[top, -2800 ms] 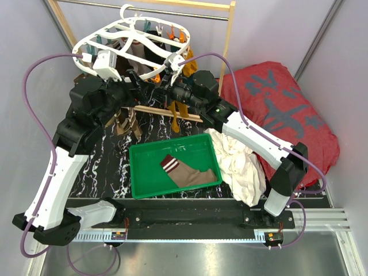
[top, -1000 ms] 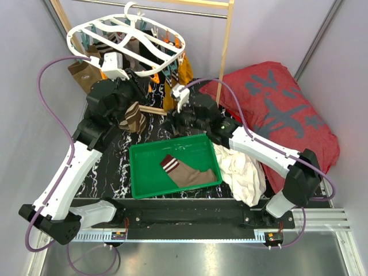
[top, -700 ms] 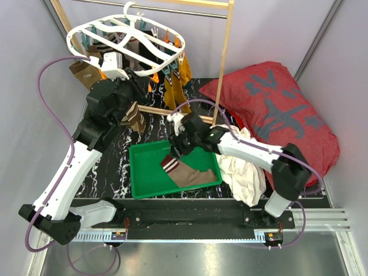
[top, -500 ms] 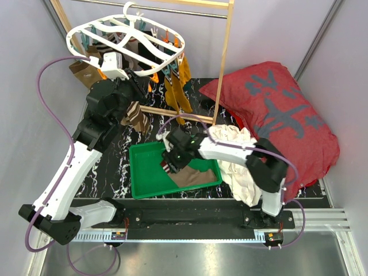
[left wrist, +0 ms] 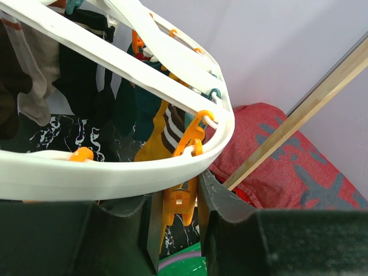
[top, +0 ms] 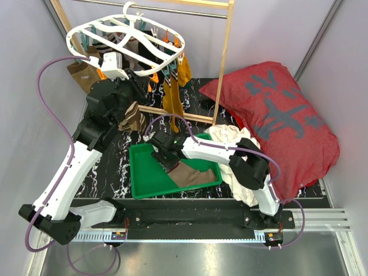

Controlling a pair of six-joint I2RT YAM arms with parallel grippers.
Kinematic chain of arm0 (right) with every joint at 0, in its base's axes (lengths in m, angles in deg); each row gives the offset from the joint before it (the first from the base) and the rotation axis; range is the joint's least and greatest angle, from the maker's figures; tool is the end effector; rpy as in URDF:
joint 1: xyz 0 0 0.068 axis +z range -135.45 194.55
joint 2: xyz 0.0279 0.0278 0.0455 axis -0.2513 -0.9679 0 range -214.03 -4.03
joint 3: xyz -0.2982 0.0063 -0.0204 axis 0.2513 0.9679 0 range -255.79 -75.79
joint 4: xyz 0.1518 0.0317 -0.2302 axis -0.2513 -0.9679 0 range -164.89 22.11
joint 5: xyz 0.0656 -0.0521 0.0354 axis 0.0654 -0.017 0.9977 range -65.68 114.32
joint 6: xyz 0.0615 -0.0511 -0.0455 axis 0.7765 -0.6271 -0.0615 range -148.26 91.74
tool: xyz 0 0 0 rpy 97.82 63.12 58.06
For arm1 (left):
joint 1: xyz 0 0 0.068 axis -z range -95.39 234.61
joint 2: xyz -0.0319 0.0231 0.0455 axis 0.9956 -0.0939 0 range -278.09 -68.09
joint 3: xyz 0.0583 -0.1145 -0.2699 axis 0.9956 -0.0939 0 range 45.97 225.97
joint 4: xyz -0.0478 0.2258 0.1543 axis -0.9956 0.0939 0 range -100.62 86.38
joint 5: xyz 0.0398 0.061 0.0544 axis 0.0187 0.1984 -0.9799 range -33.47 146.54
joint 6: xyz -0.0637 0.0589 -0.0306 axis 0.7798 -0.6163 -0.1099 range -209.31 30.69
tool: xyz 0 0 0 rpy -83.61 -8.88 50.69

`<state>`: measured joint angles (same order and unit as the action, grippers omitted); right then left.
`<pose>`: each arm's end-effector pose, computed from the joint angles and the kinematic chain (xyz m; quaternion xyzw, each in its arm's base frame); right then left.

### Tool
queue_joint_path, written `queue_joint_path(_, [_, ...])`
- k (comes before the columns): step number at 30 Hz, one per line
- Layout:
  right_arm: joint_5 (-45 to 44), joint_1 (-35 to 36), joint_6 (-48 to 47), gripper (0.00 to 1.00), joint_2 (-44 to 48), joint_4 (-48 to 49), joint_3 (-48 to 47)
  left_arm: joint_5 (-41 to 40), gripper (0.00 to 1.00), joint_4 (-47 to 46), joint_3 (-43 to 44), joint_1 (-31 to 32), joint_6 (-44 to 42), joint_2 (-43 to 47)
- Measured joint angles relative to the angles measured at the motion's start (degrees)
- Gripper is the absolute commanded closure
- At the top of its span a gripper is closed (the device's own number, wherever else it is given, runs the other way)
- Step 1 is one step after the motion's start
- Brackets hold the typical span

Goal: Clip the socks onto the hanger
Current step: Pick up the sock from the bin.

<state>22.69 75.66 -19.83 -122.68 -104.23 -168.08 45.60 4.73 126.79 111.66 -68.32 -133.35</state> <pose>0.2402 0.4303 0.1669 -0.4281 0.8723 0.1232 0.2017 0.2653 -0.1178 0.5063 -0.0302 0.7052 -0.2256 0.6715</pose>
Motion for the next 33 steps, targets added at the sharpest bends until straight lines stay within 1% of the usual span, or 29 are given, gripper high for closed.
queue_joint_path(3, [-1.27,0.00,0.24,0.63,-1.42,-1.05,-1.29,0.02,1.00,0.00,0.00,0.00,0.00,0.00])
queue_joint_path(6, [-2.36,0.00,0.44,0.66,-3.63,-1.53,-1.97,0.04,1.00,0.00,0.00,0.00,0.04,0.00])
queue_joint_path(9, [-2.89,0.00,0.52,0.75,-5.18,-2.23,-2.93,0.07,1.00,0.02,0.00,0.00,0.22,0.00])
queue_joint_path(10, [-3.13,0.00,0.52,0.81,-5.27,-2.23,-3.17,0.07,1.00,0.02,0.00,0.00,0.28,0.00])
queue_joint_path(11, [-3.34,0.00,0.55,0.83,-5.44,-2.29,-3.32,0.09,1.00,0.02,0.00,0.00,0.42,0.00])
queue_joint_path(13, [-3.43,0.00,0.39,0.87,-5.60,-2.43,-3.45,0.09,1.00,0.02,0.00,0.00,0.46,0.00])
queue_joint_path(14, [-3.45,0.00,0.37,0.90,-5.60,-2.47,-3.48,0.09,1.00,0.02,0.00,0.00,0.46,0.00])
queue_joint_path(18, [-3.39,0.00,-0.04,0.97,-5.03,-2.56,-3.13,0.09,1.00,0.02,0.00,0.00,0.48,0.00])
queue_joint_path(20, [-3.30,0.00,-0.37,0.98,-4.11,-2.75,-2.45,0.11,1.00,0.02,0.00,0.00,0.48,0.00])
queue_joint_path(21, [-3.26,0.00,-0.55,1.00,-3.50,-3.02,-2.12,0.11,1.00,0.02,0.00,0.00,0.50,0.00])
queue_joint_path(28, [-3.28,0.00,-1.53,1.00,2.64,-3.34,-1.20,0.15,1.00,0.04,0.00,0.00,0.90,0.00])
queue_joint_path(33, [-3.41,0.00,-2.19,1.00,6.34,-1.40,0.46,0.17,1.00,0.07,0.00,0.00,1.09,0.00])
